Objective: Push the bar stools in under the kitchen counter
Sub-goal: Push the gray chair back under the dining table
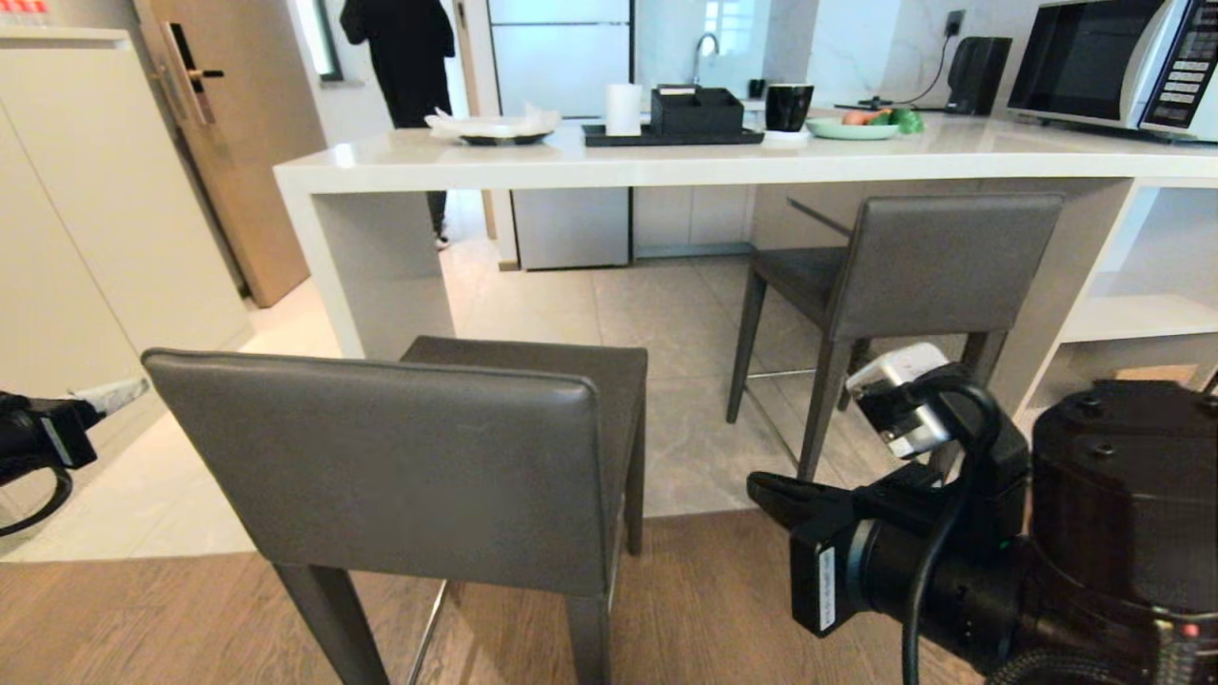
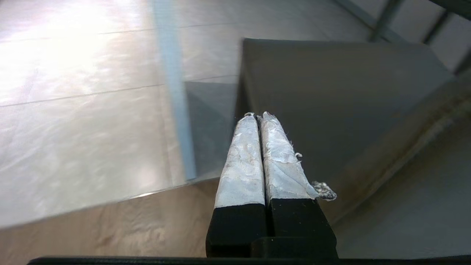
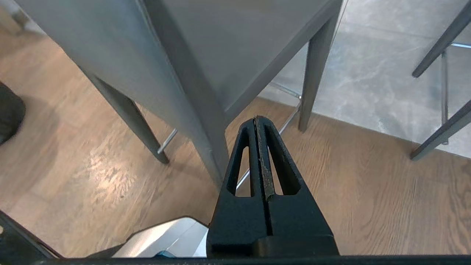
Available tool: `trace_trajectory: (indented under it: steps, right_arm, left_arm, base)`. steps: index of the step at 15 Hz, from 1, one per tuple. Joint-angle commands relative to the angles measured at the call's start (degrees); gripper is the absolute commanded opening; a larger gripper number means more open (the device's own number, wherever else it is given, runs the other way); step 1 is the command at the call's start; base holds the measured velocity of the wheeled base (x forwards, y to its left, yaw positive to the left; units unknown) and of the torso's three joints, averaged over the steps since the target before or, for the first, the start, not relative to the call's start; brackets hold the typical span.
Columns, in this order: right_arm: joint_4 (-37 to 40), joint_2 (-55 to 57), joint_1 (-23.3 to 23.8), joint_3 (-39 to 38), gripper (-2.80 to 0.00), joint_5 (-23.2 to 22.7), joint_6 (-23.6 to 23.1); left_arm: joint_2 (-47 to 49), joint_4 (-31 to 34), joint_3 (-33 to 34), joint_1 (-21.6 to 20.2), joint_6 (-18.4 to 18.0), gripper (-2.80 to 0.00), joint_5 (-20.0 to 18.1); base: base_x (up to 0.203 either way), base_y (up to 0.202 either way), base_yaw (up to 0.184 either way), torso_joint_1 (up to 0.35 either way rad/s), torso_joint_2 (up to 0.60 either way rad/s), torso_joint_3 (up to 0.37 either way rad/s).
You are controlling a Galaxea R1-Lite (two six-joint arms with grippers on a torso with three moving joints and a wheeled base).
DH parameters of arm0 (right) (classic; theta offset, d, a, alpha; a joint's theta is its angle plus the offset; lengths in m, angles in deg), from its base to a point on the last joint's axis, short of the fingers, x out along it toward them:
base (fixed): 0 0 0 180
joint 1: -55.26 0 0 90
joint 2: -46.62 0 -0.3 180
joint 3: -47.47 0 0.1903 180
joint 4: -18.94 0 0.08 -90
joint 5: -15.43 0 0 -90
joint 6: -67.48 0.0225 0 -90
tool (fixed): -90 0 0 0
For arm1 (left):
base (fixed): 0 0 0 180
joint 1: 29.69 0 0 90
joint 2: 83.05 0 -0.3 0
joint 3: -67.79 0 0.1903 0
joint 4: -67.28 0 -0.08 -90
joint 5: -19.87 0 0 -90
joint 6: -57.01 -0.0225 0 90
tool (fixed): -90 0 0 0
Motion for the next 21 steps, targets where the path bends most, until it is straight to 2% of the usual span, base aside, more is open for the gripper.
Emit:
trace_trajectory:
  steps: [1,3,5,8,11,16,20,21]
  right_arm:
    - [-0.2,4.9,-0.5,1.6,-2.8,0.2,0.1]
    - [-0.2,8.2,-0.7,4.0,-2.8,0.3,0.1]
    - [-0.2,12.0,-0.5,6.2,-2.8,0.4,0.1]
    - [-0.3,17.8,0.1,12.1,-2.8,0.7,0.1]
    - [-0.1,22.4,1.4,18.6,-2.8,4.0,0.0]
    - [-0.1,26.2,3.5,21.2,-2.8,4.3,-0.2]
    - [-0.1,29.1,8.1,25.3,-2.8,4.3,-0.5]
    - [0.1,29.4,8.7,25.9,-2.8,4.3,-0.9]
  left_arm:
    - [3.9,-0.9,-0.6,3.8,0.0,-2.8,0.9]
    - [5.6,-1.2,-1.3,8.6,-0.3,-2.8,4.9]
    - [6.0,-1.2,-1.7,11.8,-0.2,-2.8,6.1]
    - [6.0,-1.2,-1.6,12.1,-0.1,-2.8,6.2]
    - [5.7,-1.2,-1.3,12.0,-0.1,-2.8,6.2]
    - [5.2,-1.2,0.8,15.4,-0.3,-2.8,6.4]
    - [4.8,-1.2,1.7,23.1,0.1,-2.8,13.9]
    - [4.5,-1.2,1.9,24.2,0.1,-2.8,14.4]
  base:
    - [0.0,0.0,0.0,0.0,0.0,0.0]
    - [0.0,0.0,0.0,0.0,0.0,0.0]
    - [0.0,0.0,0.0,0.0,0.0,0.0]
    - [0.0,0.0,0.0,0.0,0.0,0.0]
    - [0.0,0.0,0.0,0.0,0.0,0.0]
    - [0.0,0.0,0.0,0.0,0.0,0.0]
    - [0.0,0.0,0.0,0.0,0.0,0.0]
    - [0.0,0.0,0.0,0.0,0.0,0.0]
